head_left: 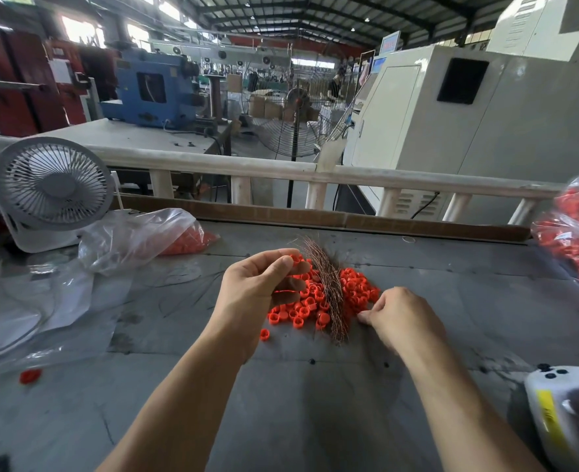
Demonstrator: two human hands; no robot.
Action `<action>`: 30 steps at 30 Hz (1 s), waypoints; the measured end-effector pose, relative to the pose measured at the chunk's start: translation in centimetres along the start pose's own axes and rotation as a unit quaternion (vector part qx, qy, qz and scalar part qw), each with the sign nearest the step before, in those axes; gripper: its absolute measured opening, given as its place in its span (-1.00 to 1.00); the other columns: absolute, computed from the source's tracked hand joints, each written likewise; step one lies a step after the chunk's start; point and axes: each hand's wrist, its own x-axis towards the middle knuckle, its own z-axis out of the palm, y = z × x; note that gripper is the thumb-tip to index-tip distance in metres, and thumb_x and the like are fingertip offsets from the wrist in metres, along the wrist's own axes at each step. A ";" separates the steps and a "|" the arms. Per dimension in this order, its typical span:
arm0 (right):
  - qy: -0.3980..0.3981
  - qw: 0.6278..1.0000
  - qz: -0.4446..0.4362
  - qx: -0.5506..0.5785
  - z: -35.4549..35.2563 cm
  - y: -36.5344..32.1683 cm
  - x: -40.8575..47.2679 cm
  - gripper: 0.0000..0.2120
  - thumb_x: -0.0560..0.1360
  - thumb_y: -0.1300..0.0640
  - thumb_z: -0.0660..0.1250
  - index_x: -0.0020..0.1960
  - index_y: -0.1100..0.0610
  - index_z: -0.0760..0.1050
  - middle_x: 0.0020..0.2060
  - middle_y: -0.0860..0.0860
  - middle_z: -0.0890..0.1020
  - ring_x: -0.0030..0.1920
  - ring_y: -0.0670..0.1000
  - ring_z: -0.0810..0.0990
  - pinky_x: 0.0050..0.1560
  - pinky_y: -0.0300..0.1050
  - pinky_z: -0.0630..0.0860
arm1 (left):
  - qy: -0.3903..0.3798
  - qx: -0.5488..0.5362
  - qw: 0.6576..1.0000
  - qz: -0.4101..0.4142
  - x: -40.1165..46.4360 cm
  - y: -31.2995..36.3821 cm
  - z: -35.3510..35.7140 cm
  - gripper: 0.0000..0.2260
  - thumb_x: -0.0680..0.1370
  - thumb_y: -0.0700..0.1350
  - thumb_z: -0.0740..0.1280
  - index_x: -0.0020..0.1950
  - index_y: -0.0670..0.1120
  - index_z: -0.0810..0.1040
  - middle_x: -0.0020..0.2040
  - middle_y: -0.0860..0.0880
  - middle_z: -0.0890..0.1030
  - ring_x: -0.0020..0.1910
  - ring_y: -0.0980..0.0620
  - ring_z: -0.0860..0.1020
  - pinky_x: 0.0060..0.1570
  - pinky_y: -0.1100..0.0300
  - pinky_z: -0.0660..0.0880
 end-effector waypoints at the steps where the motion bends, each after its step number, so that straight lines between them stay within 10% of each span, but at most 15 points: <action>1: -0.003 1.000 0.001 -0.002 0.0 0.0 0.0 -0.70 0.43 -0.16 0.56 -0.14 0.07 0.64 -0.17 0.03 0.70 -0.10 0.14 0.65 -0.15 -0.13 0.46 | 0.000 0.001 1.000 -0.001 0.0 0.0 0.1 -0.85 0.65 -0.21 0.34 0.13 -0.15 0.70 0.01 -0.20 0.73 -0.16 -0.04 0.67 -0.16 0.15 0.62; 8: 0.012 0.987 -0.060 0.147 0.2 0.3 -0.2 -0.78 0.45 0.01 0.57 -0.25 0.03 0.58 -0.29 -0.08 0.65 -0.23 -0.05 0.59 -0.29 -0.15 0.39 | -0.002 0.006 1.000 -0.003 -0.2 0.1 0.4 -0.85 0.65 -0.22 0.34 0.14 -0.17 0.69 0.00 -0.20 0.73 -0.16 -0.05 0.66 -0.17 0.16 0.62; 18: -0.017 0.795 -0.185 0.578 -1.4 -3.7 -3.5 -0.95 0.52 0.11 0.50 -0.12 0.01 0.71 -0.37 0.01 0.66 -0.40 -0.08 0.55 -0.44 -0.23 0.46 | -0.037 0.009 0.999 0.008 -0.6 -0.3 1.5 -0.84 0.64 -0.22 0.33 0.15 -0.16 0.69 0.01 -0.21 0.73 -0.15 -0.05 0.67 -0.08 0.09 0.63; 30: 0.038 0.820 -0.240 0.519 -0.9 -3.8 -3.8 -0.88 0.56 0.24 0.47 -0.06 0.02 0.68 -0.16 -0.02 0.74 -0.13 -0.04 0.71 -0.03 -0.11 0.64 | -0.061 0.019 0.997 0.030 -1.0 0.0 2.1 -0.85 0.63 -0.25 0.34 0.10 -0.15 0.71 -0.07 -0.20 0.73 -0.15 -0.04 0.69 -0.11 0.15 0.63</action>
